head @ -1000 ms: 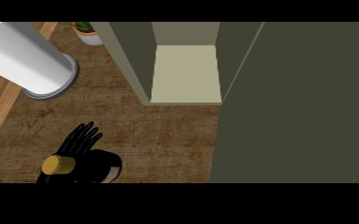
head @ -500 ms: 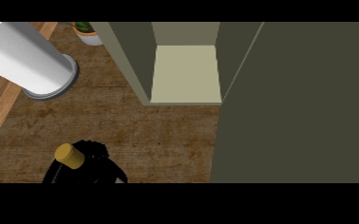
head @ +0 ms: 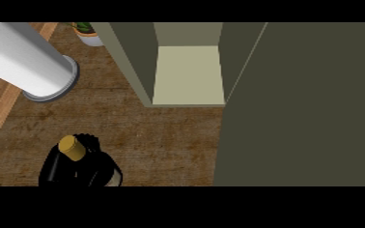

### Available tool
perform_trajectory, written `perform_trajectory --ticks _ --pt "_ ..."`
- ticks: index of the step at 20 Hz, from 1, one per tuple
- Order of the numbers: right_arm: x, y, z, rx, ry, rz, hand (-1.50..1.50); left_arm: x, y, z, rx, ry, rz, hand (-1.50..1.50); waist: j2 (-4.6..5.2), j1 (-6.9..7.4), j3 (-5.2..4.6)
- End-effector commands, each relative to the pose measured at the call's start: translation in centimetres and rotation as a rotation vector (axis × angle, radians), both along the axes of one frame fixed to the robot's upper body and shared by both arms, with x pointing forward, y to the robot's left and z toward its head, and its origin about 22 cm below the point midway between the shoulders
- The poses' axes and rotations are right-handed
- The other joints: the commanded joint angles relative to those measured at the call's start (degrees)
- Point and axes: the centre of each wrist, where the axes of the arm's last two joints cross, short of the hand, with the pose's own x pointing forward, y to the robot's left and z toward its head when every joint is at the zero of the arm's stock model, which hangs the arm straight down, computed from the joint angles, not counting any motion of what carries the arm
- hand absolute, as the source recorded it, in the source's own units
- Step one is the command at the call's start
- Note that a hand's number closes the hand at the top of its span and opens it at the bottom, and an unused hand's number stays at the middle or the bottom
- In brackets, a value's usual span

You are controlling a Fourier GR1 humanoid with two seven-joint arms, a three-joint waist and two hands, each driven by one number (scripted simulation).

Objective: Pick up the wine, place it into the cabinet and close the cabinet

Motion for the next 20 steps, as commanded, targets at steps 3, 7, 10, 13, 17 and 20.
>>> perform_trajectory --ticks 3,7,10,13,17,20 --pt "-2.1 -1.2 0.2 0.032 -0.015 0.062 -1.50 1.6 0.7 -0.4 0.109 -0.135 0.122 1.50 0.04 -0.18 0.01" --pt "-2.5 -1.2 0.2 0.053 -0.035 0.049 -1.50 1.7 -0.4 2.9 0.100 -0.222 0.151 1.50 -0.14 0.35 0.07" --pt "-1.9 -1.0 0.4 0.034 -0.019 0.044 -1.50 3.3 -0.4 3.5 -0.005 -0.214 0.084 1.50 -0.03 0.28 0.02" --pt "-3.7 -0.9 0.4 0.030 -0.018 0.062 -1.50 2.1 -2.4 5.8 -0.006 -0.211 0.052 1.50 -0.21 0.28 0.07" --pt "-2.0 -0.5 0.6 0.044 -0.014 0.050 -1.50 3.8 -4.8 9.6 -0.042 -0.203 -0.001 1.50 -0.11 0.36 0.03" --pt "-2.9 0.1 0.8 0.060 -0.028 0.055 -1.50 4.4 -6.7 12.1 0.000 -0.211 -0.032 1.50 -0.19 0.14 0.03"
